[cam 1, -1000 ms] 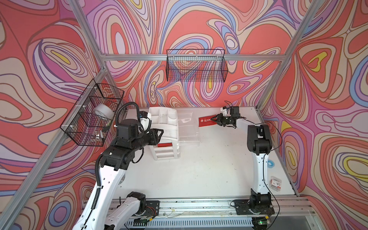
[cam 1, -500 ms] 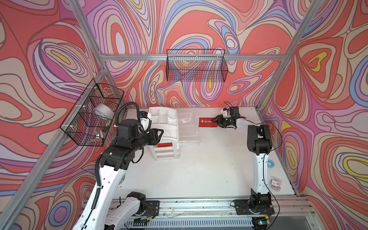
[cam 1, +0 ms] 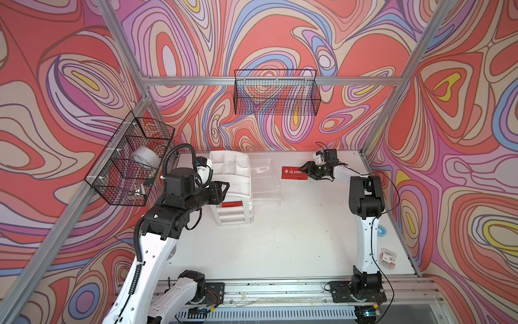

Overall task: Take the postcards out of the drawer
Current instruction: Place the postcard at the center of the board.

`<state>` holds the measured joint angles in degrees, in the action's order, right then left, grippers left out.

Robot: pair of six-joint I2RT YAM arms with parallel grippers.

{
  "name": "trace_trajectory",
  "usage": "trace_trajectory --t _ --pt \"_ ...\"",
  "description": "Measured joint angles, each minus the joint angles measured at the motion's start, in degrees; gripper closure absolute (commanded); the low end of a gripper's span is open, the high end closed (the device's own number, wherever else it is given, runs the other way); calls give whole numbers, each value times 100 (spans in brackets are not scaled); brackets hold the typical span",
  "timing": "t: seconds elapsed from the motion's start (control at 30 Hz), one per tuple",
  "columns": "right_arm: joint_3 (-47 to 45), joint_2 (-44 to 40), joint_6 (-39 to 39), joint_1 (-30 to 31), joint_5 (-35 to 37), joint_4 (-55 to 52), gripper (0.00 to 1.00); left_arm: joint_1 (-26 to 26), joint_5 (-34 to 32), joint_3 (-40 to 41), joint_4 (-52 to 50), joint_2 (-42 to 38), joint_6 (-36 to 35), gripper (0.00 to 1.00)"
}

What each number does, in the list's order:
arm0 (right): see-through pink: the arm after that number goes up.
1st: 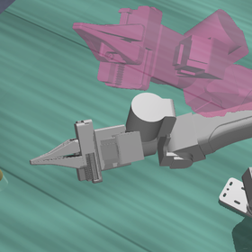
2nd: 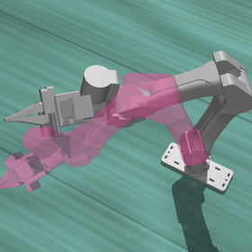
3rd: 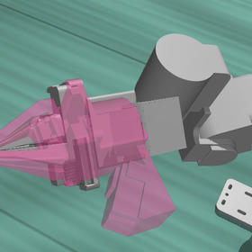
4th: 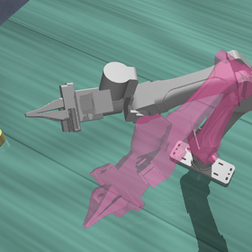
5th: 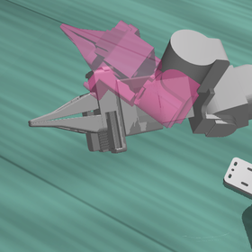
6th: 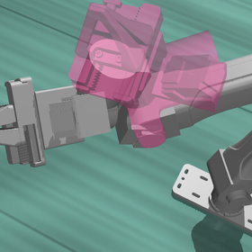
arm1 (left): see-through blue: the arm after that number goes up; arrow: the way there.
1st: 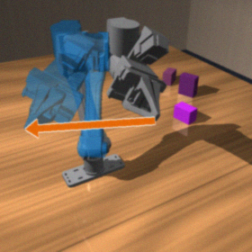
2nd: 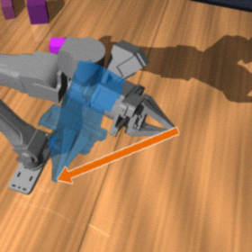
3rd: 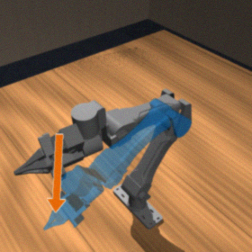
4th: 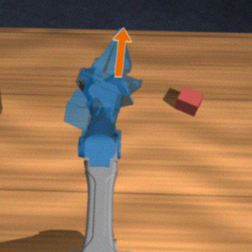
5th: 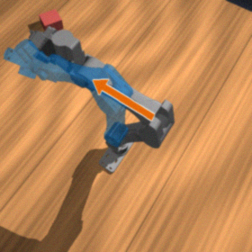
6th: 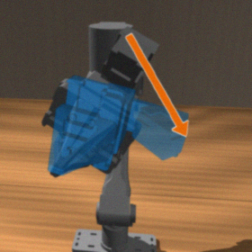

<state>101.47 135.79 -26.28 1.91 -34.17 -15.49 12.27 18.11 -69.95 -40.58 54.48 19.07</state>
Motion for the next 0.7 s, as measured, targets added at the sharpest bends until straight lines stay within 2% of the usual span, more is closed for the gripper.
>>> trace_trajectory --t 0.4,0.7 --pt "354 -140 203 -22 374 -400 38 -39 -129 -2 -42 39 -70 54" --pt "46 -909 385 -90 529 -579 39 -260 -282 -334 -175 223 -308 54"
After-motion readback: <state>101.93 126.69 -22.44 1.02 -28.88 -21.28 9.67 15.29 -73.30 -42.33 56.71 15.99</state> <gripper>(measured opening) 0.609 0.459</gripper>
